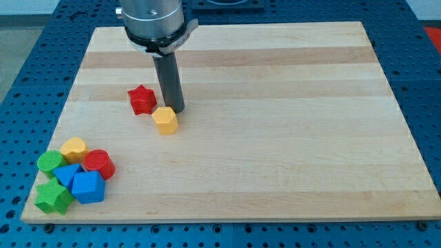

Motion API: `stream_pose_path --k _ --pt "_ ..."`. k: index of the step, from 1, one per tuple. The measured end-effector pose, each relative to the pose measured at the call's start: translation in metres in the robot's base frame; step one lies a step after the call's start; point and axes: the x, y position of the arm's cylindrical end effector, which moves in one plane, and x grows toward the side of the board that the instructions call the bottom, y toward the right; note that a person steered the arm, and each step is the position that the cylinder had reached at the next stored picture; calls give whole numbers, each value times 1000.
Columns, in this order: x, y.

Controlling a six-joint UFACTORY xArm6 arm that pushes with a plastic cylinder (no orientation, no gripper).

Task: Slide the yellow hexagon closer to red circle

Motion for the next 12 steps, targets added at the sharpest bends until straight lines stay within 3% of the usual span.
stream_pose_path --k 2,4,8,10,12 --pt "47 -1" --pt "51 -62" --pt "88 -57" --pt "86 -7" --pt "95 -14"
